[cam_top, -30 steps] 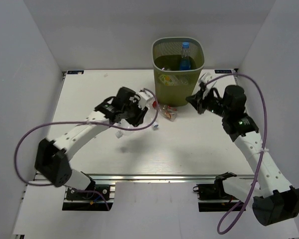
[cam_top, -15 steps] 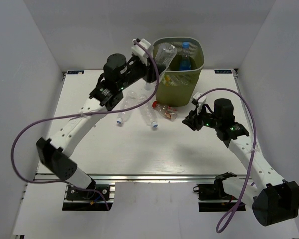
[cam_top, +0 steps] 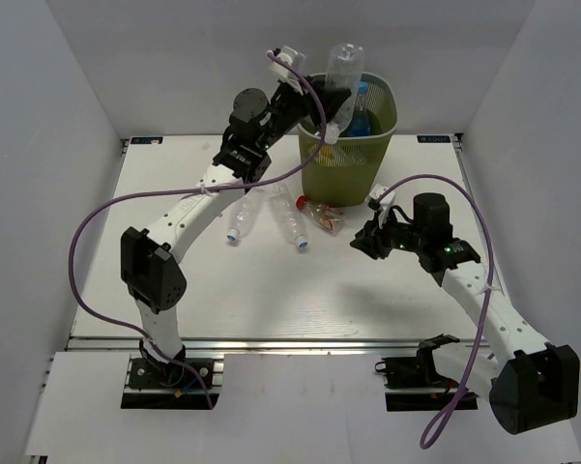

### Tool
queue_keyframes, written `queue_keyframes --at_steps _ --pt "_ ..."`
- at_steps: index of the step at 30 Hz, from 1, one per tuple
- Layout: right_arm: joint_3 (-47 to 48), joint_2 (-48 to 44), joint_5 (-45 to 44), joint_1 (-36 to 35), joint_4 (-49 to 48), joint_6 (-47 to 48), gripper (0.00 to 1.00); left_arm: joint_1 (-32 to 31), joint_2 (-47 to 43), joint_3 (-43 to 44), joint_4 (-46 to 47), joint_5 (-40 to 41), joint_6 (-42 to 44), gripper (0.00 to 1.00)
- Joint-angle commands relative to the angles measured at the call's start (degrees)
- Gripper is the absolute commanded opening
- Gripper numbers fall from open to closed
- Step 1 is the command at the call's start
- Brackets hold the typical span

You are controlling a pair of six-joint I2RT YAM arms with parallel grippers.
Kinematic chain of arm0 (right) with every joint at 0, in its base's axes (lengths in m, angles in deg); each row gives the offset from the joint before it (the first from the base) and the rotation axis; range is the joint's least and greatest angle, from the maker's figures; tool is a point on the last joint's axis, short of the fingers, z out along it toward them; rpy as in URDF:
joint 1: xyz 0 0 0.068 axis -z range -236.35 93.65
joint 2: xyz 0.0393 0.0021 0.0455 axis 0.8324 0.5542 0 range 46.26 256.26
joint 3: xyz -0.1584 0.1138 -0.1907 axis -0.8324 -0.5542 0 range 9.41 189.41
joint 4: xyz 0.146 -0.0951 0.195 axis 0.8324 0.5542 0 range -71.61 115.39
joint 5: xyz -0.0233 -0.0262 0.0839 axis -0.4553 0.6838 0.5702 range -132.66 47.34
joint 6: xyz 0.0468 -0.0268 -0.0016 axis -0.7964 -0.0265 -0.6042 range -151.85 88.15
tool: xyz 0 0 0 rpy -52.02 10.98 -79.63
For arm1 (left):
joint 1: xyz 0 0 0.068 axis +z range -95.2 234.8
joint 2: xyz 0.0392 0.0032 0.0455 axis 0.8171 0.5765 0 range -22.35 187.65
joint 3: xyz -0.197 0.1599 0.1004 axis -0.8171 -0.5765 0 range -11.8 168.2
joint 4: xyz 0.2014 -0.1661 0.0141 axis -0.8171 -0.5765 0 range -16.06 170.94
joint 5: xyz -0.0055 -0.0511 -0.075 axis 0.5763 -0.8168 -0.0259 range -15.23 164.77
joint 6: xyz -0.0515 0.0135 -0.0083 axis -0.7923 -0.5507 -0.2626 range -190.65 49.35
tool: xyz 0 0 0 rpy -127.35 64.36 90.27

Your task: Put the plastic bottles in the bin

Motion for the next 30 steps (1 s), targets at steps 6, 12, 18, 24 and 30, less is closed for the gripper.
queue_keyframes --at_steps 6,12,18,24,30 --pt "-0.35 -0.33 1.48 -0.16 -1.15 1.12 0.36 1.43 0.88 -0.94 18.79 9.37 -10.03 0.10" --pt "-0.53 0.02 0.51 -0.16 -1.68 0.59 0.38 0.90 6.67 0.28 16.78 17.77 -4.50 0.36" --pt "-0.70 0.28 -0.19 -0.34 -1.86 0.68 0.48 0.90 12.39 5.56 11.42 20.76 -2.65 0.94" --pt "-0.45 3.08 1.31 -3.23 -2.30 4.10 0.90 0.37 1.17 -1.63 10.20 19.09 2.71 0.99" --pt "4.56 13.35 -10.18 -13.95 -1.59 4.29 0.90 -0.15 -24.21 -22.97 -4.37 23.29 8.96 0.99"
